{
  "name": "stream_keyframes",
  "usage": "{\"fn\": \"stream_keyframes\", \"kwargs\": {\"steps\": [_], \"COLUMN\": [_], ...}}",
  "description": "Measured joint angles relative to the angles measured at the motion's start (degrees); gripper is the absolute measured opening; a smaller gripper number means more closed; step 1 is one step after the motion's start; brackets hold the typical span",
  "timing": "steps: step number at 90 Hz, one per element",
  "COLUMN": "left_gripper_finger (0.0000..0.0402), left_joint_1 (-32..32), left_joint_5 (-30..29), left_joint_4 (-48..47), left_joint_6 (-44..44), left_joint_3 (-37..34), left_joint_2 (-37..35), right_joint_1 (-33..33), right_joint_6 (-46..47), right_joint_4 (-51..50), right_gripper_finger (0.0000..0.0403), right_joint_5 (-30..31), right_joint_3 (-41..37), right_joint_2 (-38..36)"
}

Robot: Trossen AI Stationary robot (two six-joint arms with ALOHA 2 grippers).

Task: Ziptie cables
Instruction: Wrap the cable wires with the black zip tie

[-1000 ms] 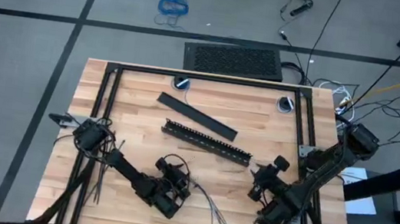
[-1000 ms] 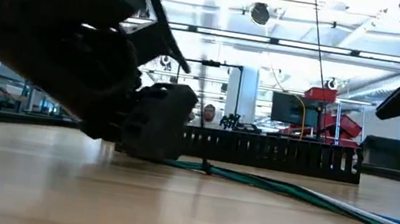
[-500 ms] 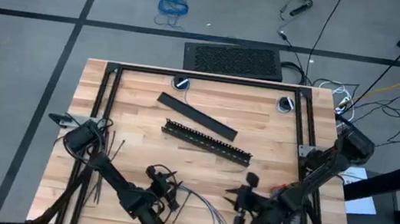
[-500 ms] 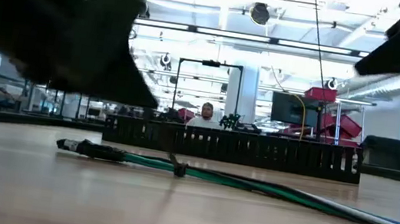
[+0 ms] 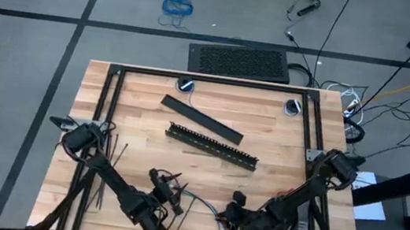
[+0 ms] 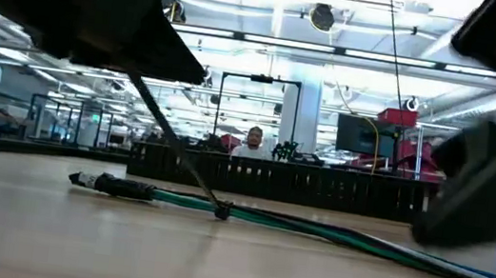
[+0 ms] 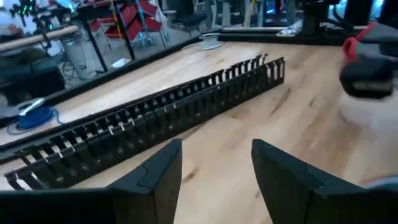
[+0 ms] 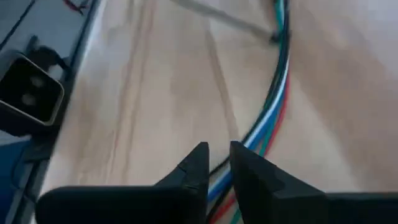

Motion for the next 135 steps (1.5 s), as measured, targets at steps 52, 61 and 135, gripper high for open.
{"fn": "stream_keyframes", "kwargs": {"steps": [52, 61, 135], "left_gripper_finger": [0.0191, 0.0191, 0.0191], "left_joint_1": [6.63, 6.51, 0.48], "left_joint_5": [10.85, 10.86, 1.26], "left_joint_4": [1.8, 1.38, -11.37], "left_joint_6": [1.26, 1.2, -13.31], "left_joint_3": [-0.11, -0.11, 0.59], "left_joint_2": [5.8, 5.76, 2.84], "right_joint_1": [-5.19, -5.65, 2.01], "right_joint_6": [-9.13, -11.73, -6.19], "right_joint_4": [-13.16, -18.32, -20.93], "right_gripper_finger": [0.0009, 0.0008, 0.0008], "right_joint_5": [5.59, 9.78, 10.78], "right_joint_3": [-0.11, -0.55, 2.11], "right_joint_2": [-2.34, -5.35, -14.26]}}
